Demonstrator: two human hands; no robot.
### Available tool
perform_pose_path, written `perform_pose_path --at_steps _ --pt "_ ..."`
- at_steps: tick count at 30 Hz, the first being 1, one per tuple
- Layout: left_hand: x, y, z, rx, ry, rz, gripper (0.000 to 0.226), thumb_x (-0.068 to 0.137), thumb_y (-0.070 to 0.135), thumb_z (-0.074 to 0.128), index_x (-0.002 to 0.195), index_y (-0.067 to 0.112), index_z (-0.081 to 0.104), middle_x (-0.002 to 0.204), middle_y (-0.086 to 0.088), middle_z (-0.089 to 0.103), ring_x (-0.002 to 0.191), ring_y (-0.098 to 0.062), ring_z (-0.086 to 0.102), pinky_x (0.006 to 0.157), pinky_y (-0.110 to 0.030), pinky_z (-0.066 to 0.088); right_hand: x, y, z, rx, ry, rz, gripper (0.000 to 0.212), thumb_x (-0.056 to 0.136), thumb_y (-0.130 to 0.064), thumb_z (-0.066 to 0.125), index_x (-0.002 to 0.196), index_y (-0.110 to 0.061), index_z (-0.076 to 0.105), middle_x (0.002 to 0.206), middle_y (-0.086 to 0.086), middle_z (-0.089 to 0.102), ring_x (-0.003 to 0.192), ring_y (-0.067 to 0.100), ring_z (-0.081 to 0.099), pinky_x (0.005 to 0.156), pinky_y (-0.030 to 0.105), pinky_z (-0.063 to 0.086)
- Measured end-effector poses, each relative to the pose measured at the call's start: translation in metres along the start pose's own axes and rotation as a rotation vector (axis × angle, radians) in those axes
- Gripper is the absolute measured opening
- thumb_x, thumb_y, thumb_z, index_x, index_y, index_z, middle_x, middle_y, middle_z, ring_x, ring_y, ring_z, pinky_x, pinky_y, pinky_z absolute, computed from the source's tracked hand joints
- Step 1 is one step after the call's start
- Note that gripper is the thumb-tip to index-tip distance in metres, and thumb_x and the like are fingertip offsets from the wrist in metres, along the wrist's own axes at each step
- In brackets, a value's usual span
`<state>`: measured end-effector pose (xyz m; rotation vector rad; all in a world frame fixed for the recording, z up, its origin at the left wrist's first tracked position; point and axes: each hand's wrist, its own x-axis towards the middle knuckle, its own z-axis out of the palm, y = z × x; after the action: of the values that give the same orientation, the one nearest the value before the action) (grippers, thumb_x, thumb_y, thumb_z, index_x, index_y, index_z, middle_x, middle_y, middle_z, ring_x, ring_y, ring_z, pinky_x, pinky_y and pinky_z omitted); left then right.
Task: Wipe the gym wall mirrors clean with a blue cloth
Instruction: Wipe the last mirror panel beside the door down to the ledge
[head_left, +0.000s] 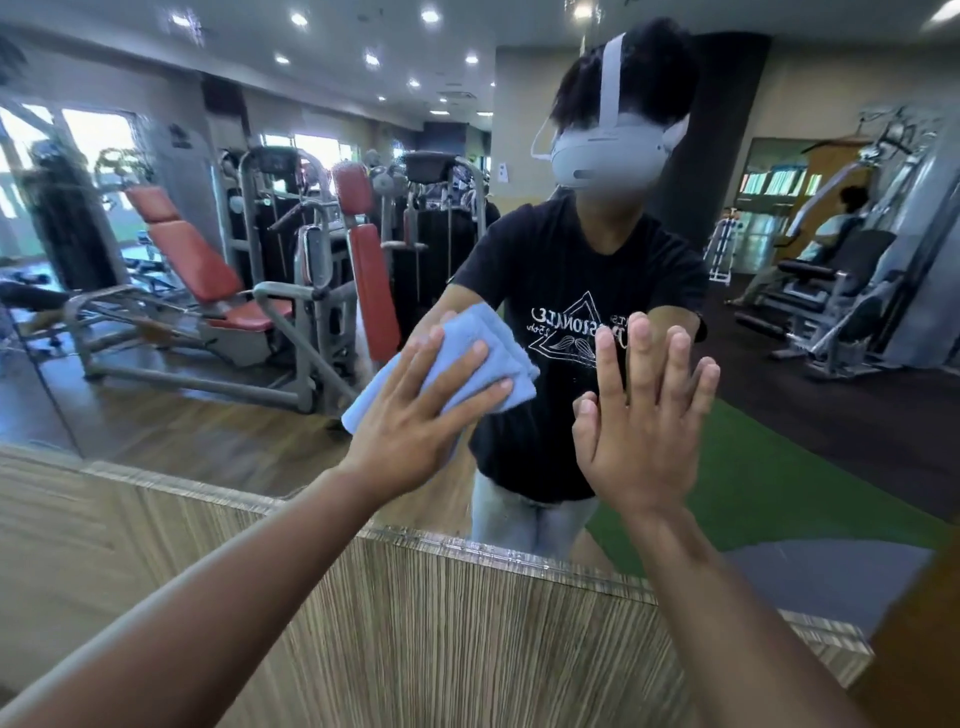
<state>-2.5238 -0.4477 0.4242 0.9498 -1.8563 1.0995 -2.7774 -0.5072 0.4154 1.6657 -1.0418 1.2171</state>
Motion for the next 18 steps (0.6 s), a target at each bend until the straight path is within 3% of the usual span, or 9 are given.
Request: perform_pose_path --at_steps 3,6,9,12,15,18 --pt "-0.039 0.014 0.012 0.012 -0.124 0.144 0.070 0.087 -0.003 0.058 0.147 0.030 0.044 0.158 -0.001 0.034 0.150 -0.036 0.021 0.121 -0.060 0.020 0.001 0.000 0.000 0.015 -0.004 -0.001 0.065 0.105 -0.036 0.032 0.165 -0.021 0.013 0.173 0.004 -0.002 0.158 0.032 -0.003 0.125 0.060 0.007" --pt "-0.094 0.030 0.020 0.023 -0.335 0.347 0.050 0.102 0.014 0.044 0.147 0.034 0.048 0.160 0.004 0.036 0.148 -0.033 0.027 0.123 -0.059 0.010 0.001 0.001 0.001 0.013 0.005 -0.001 0.065 0.105 -0.036 0.032 0.165 -0.021 0.014 0.173 0.004 -0.002 0.158 0.031 -0.002 0.126 0.060 0.008" --pt "-0.131 0.037 0.022 0.078 -0.480 0.436 0.051 0.102 0.019 0.043 0.150 0.037 0.043 0.160 0.007 0.036 0.150 -0.029 0.026 0.124 -0.058 0.005 0.001 0.001 0.002 0.004 0.017 -0.005 0.065 0.104 -0.036 0.032 0.165 -0.020 0.015 0.172 0.004 -0.001 0.158 0.031 -0.002 0.126 0.059 0.007" --pt "-0.125 0.030 0.019 0.078 -0.503 0.485 0.045 0.109 0.022 0.034 0.150 0.039 0.044 0.160 0.010 0.036 0.147 -0.028 0.036 0.123 -0.060 0.005 0.002 0.001 0.001 0.000 0.015 -0.005 0.066 0.104 -0.036 0.033 0.165 -0.020 0.015 0.172 0.004 -0.001 0.158 0.031 -0.001 0.126 0.058 0.006" --pt "-0.103 0.018 0.009 0.063 -0.474 0.499 0.047 0.106 0.026 0.044 0.150 0.039 0.041 0.164 0.010 0.025 0.153 -0.032 0.017 0.121 -0.064 0.004 0.002 0.000 0.001 -0.007 0.020 -0.002 0.065 0.103 -0.036 0.032 0.165 -0.020 0.015 0.172 0.004 -0.001 0.158 0.031 0.000 0.126 0.058 0.006" --pt "-0.063 0.002 -0.004 0.080 -0.352 0.375 0.047 0.105 0.020 0.043 0.150 0.036 0.041 0.163 0.004 0.029 0.154 -0.034 0.010 0.120 -0.066 0.007 0.001 -0.001 0.001 -0.016 0.021 0.002 0.065 0.103 -0.036 0.033 0.164 -0.020 0.016 0.172 0.004 -0.001 0.158 0.032 0.000 0.126 0.058 0.006"
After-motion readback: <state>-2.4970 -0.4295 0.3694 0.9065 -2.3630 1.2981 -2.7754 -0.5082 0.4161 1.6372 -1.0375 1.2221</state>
